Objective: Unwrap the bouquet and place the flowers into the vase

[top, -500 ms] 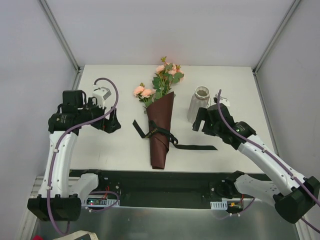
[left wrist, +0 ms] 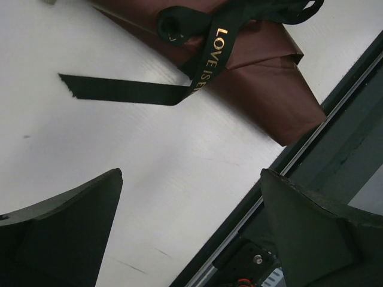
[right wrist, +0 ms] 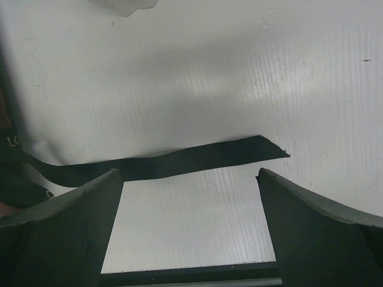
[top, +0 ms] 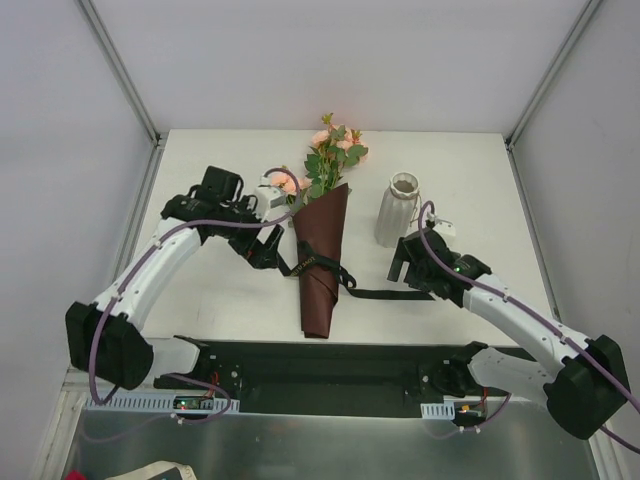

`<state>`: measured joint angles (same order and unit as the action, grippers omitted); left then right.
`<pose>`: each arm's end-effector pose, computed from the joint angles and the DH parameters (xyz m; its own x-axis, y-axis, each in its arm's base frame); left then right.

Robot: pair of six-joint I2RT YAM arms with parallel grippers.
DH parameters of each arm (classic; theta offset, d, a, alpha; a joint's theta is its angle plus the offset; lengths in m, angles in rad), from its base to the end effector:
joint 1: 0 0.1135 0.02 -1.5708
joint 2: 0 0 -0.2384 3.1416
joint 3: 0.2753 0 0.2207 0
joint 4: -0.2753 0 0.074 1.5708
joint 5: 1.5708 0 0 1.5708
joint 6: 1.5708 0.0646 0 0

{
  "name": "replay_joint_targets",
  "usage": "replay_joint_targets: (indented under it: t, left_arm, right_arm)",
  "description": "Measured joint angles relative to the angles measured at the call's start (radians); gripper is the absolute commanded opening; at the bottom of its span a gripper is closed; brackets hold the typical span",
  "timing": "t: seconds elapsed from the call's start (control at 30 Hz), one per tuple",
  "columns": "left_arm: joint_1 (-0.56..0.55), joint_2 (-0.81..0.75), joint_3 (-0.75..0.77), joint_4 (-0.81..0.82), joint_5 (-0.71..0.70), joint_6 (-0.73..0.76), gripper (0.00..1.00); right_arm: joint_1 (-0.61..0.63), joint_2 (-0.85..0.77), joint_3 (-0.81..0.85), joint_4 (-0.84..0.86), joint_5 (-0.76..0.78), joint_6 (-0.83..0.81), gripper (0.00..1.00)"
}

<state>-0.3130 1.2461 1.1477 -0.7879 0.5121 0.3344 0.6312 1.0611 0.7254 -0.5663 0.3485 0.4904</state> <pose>0.2220 -0.1051 0.2773 -0.5114 0.4662 -0.7219 0.7739 0.6150 -0.1511 0.1805 0.1046 0.2026 -0.7395 0.0078 -0.6732 -0.0401 0.9976 0.0557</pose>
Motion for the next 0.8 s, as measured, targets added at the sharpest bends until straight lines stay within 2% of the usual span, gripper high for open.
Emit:
replay_joint_targets:
  t: [0.2,0.4,0.6,0.7,0.8]
  left_arm:
    - [-0.089,0.186,0.003,0.066,-0.006,0.051,0.99]
    - [-0.170,0.287,-0.001,0.138,-0.018,0.097,0.99]
    - [-0.197,0.375,-0.003,0.216,-0.018,0.128,0.99]
    - [-0.196,0.404,-0.017,0.256,-0.018,0.145,0.93]
    - [-0.196,0.428,-0.020,0.272,-0.014,0.155,0.75]
  right_arm:
    - [0.014,-0.078,-0.072,0.019,0.045,-0.015,0.97]
    - [0.035,-0.181,-0.108,0.043,0.070,-0.069,0.96]
    - [0.061,-0.160,-0.116,0.080,0.083,-0.125,0.96]
    - [0.092,-0.098,-0.116,0.096,0.102,-0.157,0.96]
    - [0.145,-0.047,-0.116,0.118,0.122,-0.200,0.96]
